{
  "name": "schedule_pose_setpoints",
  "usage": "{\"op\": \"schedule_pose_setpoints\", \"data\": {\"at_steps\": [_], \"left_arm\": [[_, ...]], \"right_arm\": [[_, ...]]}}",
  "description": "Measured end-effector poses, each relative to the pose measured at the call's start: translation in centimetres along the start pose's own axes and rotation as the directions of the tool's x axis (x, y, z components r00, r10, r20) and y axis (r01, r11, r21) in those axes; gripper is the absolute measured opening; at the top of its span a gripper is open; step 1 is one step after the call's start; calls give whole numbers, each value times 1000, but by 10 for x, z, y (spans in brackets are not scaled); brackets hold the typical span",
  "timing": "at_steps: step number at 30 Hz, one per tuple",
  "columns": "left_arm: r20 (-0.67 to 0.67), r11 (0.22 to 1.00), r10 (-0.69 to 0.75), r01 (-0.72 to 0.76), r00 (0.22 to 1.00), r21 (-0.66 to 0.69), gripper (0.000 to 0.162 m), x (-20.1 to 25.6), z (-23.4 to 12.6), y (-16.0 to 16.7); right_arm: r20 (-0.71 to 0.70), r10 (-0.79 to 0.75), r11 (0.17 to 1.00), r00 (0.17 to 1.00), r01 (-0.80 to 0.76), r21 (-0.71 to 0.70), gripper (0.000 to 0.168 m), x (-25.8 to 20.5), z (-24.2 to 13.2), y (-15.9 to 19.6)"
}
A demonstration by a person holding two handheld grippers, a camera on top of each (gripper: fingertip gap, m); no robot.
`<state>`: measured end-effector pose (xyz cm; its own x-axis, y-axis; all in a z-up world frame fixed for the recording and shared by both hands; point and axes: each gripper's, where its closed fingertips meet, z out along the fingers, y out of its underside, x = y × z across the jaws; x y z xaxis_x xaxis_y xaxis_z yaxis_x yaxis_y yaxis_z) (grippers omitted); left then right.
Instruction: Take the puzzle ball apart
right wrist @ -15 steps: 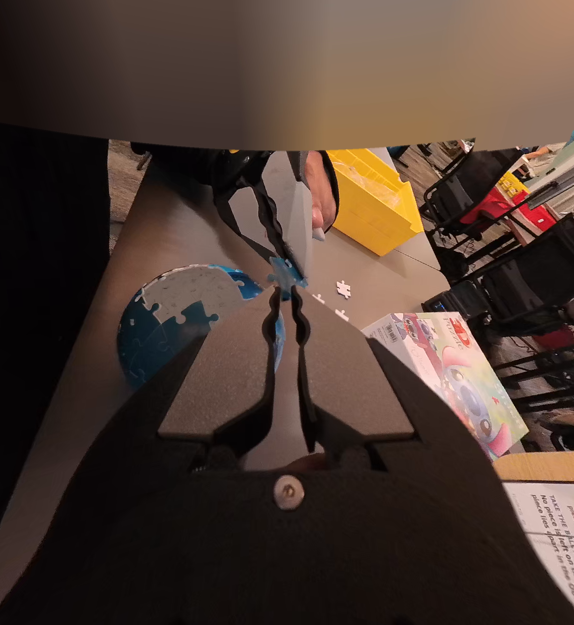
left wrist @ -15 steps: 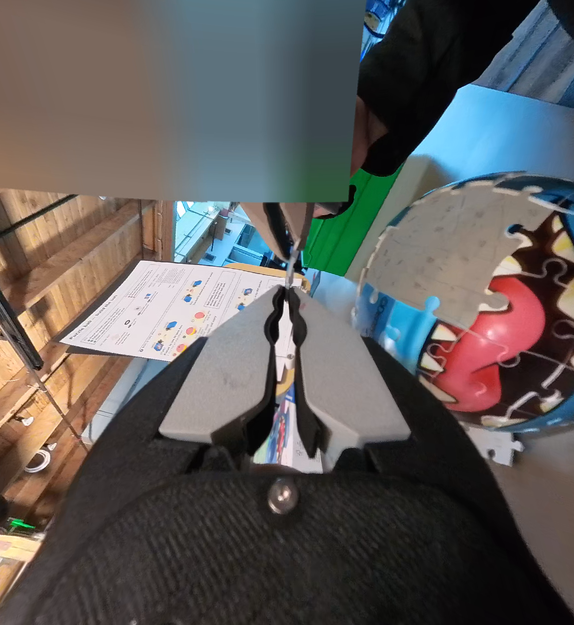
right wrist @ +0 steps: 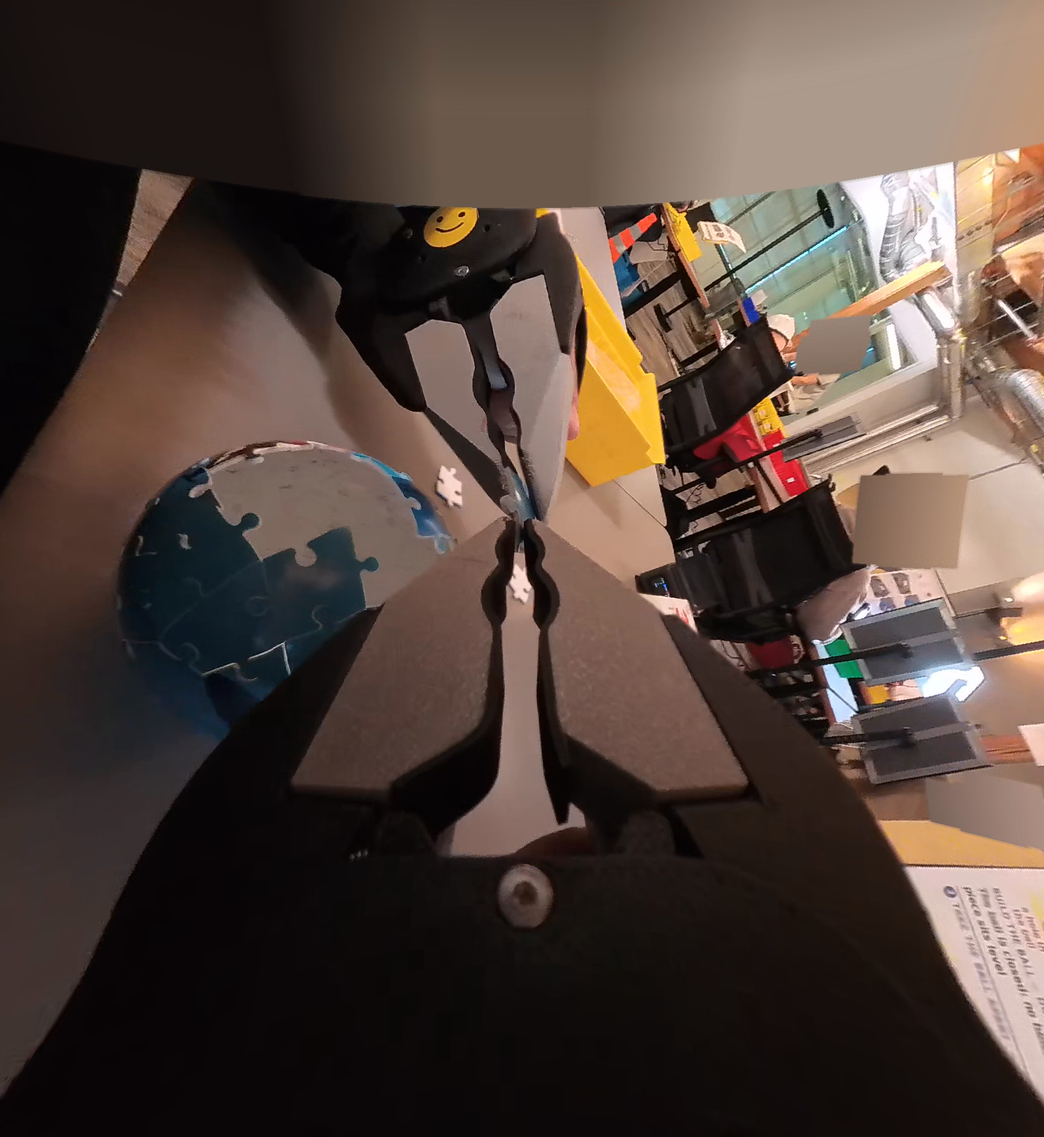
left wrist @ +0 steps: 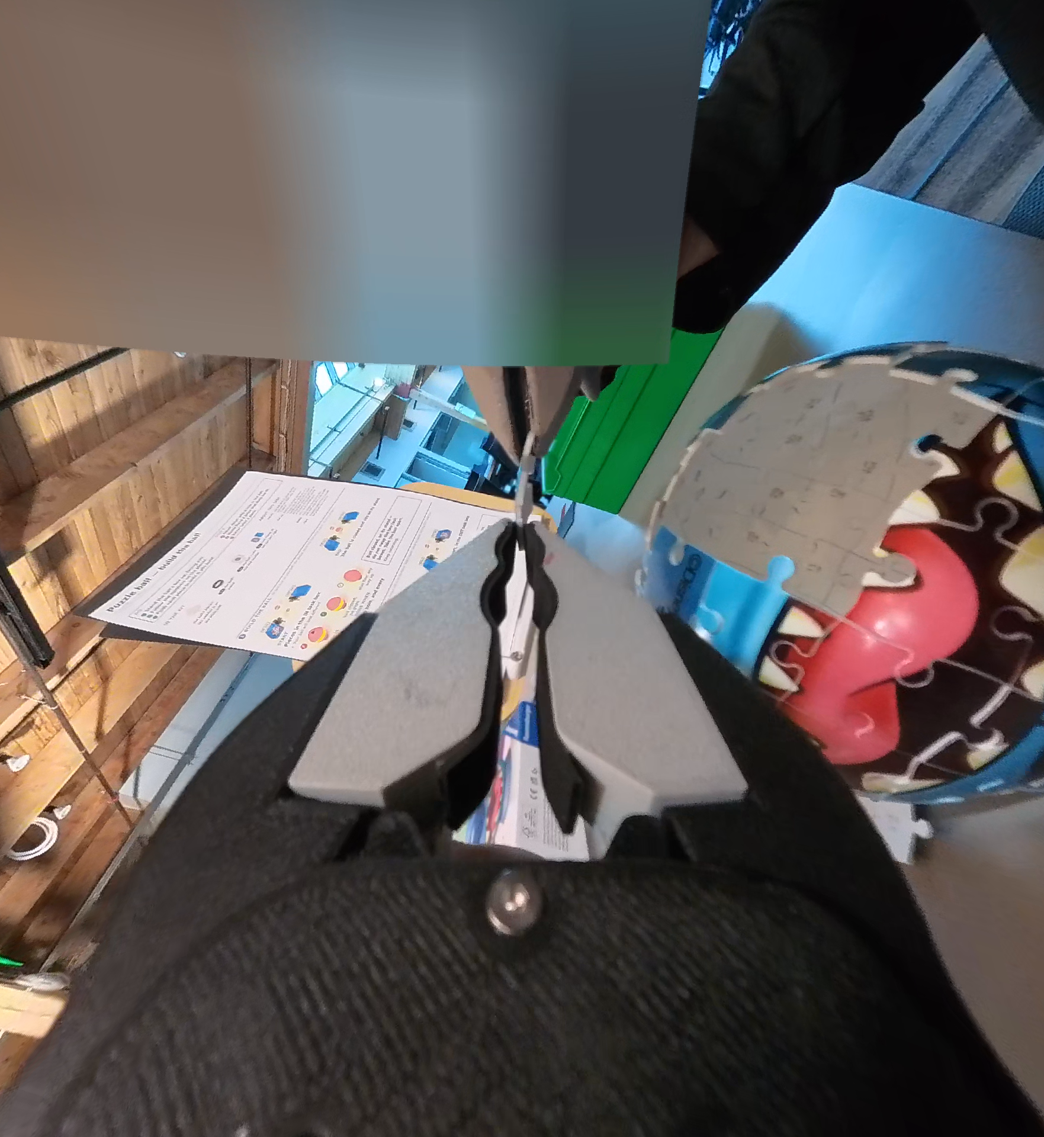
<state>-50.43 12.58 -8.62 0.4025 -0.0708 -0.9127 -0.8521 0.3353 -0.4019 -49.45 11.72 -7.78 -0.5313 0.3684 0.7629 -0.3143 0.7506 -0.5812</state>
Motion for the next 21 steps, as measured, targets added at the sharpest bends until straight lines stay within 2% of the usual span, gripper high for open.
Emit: {"op": "schedule_pose_setpoints", "data": {"at_steps": [5, 7, 11, 15, 21], "left_arm": [[-8, 1000, 4, -4, 1000, -2, 2, 3, -2, 1], [-10, 1000, -5, 5, 1000, -6, 10, 2, -5, 3], [-26, 999, -42, 41, 999, -31, 3, -7, -18, 10], [-97, 984, -161, 153, 982, -89, 0, -13, -27, 24], [-239, 922, -385, 359, 891, -146, 0, -10, -24, 39]], "right_arm": [[-21, -46, 999, 999, 46, -4, 0, 1, 0, 0], [-18, -45, 999, 999, 45, 1, 0, 1, 0, 1], [-5, -37, 999, 999, 37, 0, 0, 1, -1, 8], [56, -60, 998, 997, 61, -12, 0, -7, 4, 16], [92, -89, 995, 992, 92, -30, 0, -11, 8, 23]]}}
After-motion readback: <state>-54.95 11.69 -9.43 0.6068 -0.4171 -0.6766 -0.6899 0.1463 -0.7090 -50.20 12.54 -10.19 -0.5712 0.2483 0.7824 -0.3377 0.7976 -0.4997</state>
